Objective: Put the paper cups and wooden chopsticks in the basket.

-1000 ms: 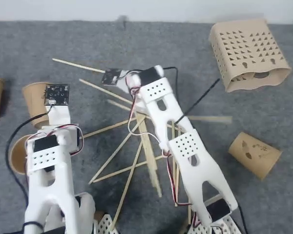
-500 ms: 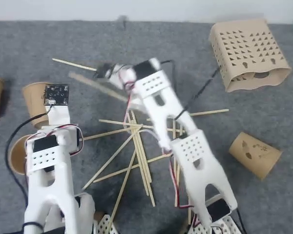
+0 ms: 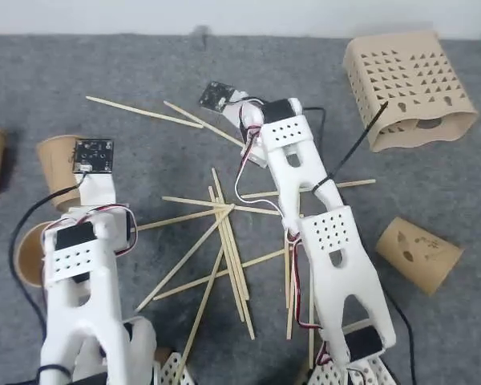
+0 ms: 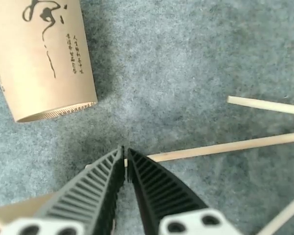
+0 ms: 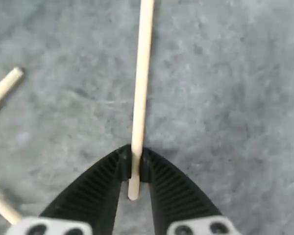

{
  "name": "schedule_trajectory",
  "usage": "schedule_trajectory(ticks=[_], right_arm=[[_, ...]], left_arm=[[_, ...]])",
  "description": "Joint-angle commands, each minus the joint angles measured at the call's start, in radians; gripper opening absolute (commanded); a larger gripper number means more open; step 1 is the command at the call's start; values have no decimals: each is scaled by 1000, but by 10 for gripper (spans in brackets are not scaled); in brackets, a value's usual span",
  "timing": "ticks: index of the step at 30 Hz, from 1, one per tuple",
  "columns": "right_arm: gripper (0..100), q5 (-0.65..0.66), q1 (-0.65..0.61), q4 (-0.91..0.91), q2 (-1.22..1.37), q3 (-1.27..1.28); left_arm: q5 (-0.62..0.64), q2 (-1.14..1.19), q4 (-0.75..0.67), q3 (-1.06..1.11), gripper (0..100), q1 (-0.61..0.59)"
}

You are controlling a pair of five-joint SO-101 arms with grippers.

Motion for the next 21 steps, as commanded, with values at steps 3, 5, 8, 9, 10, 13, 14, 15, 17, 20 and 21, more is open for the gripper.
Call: schedule_trajectory(ticks=[3, 5, 8, 9, 10, 13, 14, 15, 17, 20, 21], right_arm=[[6, 41, 30, 13, 13, -11], [6, 43, 30, 51, 2, -11], [6, 58, 12, 111, -16, -11], [6, 86, -1, 136, -22, -11], [6, 117, -16, 162, -28, -11], [6, 158, -67, 225, -44, -11], [6, 160, -84, 246, -50, -11], [6, 160, -102, 269, -53, -11], [6, 164, -137, 317, -61, -11], [6, 158, -183, 371, -71, -11], [6, 155, -194, 377, -74, -11]], left_arm=[[-3, -5, -9, 2, 12, -21], [-3, -5, -9, 2, 12, -21], [-3, -5, -9, 2, 12, -21], [-3, -5, -9, 2, 12, -21], [-3, -5, -9, 2, 12, -21], [-3, -5, -9, 2, 12, -21], [-3, -5, -9, 2, 12, -21], [-3, -5, -9, 2, 12, -21], [-3, -5, -9, 2, 12, -21], [-3, -5, -9, 2, 12, -21], [-3, -5, -9, 2, 12, -21]])
